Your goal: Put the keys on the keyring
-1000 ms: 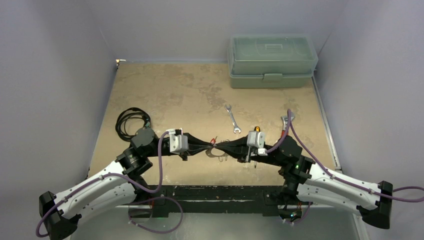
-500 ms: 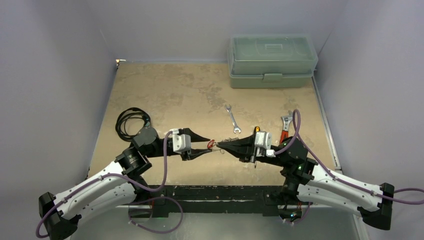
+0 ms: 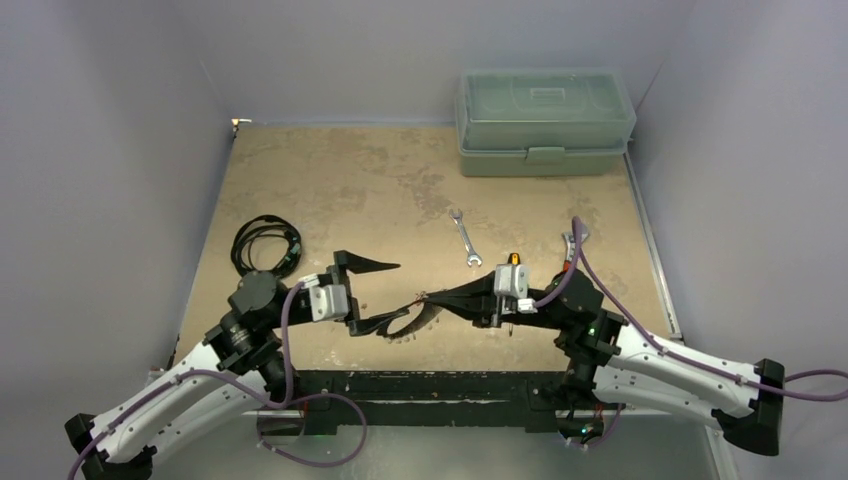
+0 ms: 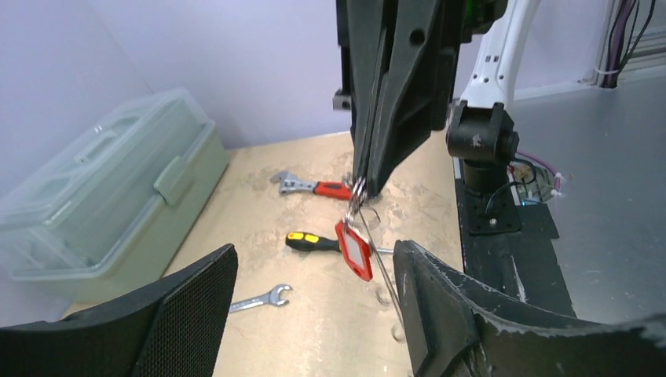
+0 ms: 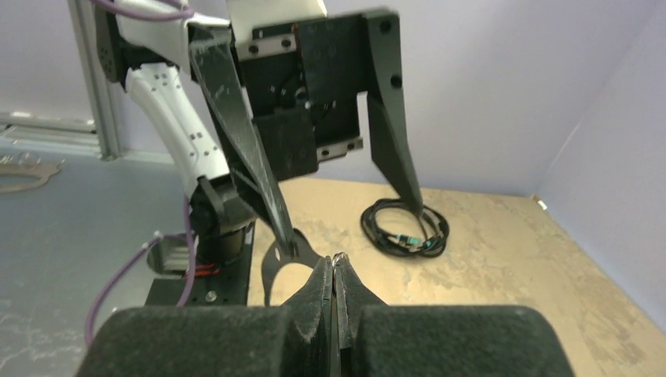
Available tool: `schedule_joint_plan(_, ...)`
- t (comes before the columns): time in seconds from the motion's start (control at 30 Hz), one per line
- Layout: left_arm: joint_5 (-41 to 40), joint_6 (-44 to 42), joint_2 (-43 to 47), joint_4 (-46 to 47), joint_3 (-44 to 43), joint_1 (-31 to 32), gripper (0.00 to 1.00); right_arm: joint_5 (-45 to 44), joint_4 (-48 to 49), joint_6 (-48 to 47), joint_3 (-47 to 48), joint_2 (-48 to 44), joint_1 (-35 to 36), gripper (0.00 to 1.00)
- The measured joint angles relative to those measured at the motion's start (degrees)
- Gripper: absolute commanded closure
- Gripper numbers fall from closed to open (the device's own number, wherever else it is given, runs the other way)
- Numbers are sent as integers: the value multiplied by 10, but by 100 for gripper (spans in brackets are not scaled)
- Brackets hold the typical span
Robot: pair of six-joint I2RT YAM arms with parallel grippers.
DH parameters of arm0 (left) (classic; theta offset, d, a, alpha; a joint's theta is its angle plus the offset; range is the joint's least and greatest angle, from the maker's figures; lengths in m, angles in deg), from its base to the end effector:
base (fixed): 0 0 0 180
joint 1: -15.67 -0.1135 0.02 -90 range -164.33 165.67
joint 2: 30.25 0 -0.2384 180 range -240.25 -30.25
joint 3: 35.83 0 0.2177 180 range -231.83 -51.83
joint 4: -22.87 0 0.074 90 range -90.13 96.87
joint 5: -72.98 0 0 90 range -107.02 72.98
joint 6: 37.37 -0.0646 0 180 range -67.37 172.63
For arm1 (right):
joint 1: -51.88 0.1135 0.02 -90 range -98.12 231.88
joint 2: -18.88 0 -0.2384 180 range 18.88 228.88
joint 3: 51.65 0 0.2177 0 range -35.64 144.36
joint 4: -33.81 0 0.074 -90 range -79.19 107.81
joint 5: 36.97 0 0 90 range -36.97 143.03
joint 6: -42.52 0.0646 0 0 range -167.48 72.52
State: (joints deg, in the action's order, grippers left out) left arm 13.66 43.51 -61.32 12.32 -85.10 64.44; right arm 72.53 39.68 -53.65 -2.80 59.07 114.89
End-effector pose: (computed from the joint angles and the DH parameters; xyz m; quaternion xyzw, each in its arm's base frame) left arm 0.0747 -0.1353 0.3218 0.4815 0.4592 -0.4100 0.6238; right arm 0.0641 0.1735 0.3340 -0.4527 0.4205 0.4621 0.6362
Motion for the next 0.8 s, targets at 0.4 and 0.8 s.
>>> schedule_joint_plan(0.4, 36, 0, 29, 11, 4, 0, 47, 91, -92, -19, 52, 48, 0, 100)
schedule_joint_plan(0.8, 85, 0, -37, -8, 2, 0, 65, 81, -104, -24, 61, 49, 0, 100)
